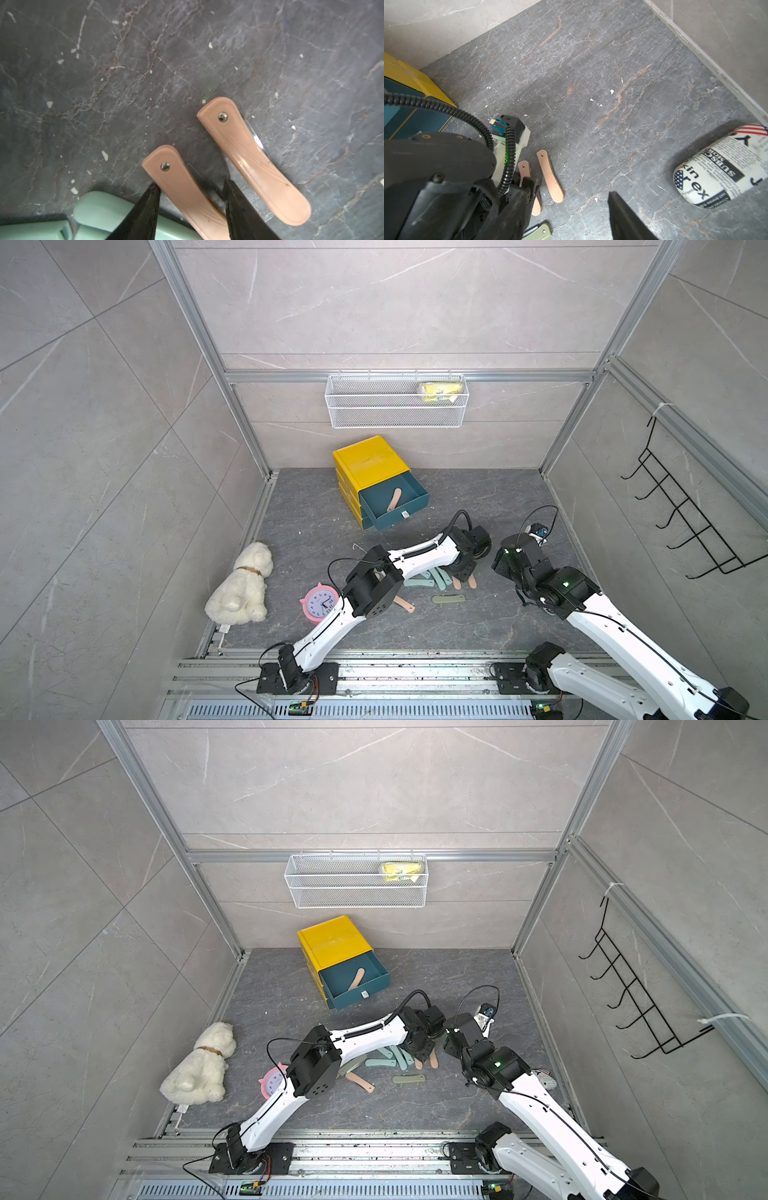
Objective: Place the fruit knives into the drawer by color
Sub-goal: Pick up the fruit knife from the center of the board.
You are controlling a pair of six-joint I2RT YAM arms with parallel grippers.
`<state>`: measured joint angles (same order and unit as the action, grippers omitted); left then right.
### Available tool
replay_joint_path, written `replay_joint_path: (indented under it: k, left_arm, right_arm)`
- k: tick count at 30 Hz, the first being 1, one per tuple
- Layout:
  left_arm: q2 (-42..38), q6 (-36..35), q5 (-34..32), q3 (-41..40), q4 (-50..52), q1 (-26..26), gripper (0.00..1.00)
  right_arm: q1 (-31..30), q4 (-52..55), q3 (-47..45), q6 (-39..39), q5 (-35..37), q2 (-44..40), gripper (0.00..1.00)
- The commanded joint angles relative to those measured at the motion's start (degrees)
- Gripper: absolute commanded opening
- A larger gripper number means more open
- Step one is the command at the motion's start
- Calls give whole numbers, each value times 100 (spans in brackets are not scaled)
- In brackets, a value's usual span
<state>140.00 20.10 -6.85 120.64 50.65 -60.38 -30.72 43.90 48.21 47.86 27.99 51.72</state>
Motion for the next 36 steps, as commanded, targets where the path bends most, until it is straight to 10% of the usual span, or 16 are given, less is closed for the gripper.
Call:
replay_joint_path:
  k: [1,23,36]
  left_arm:
    - [85,-340,52,-187,517,124,53]
    - [-184,-433,340,-305,-549,108,12]
    - [-955,-404,403,-589,-970,114,11]
  right_arm:
    - [27,-40,-21,9,-42,2,64]
    - [25,-16,43,40,-57,101,64]
    - [31,-6,76,48,-42,100,64]
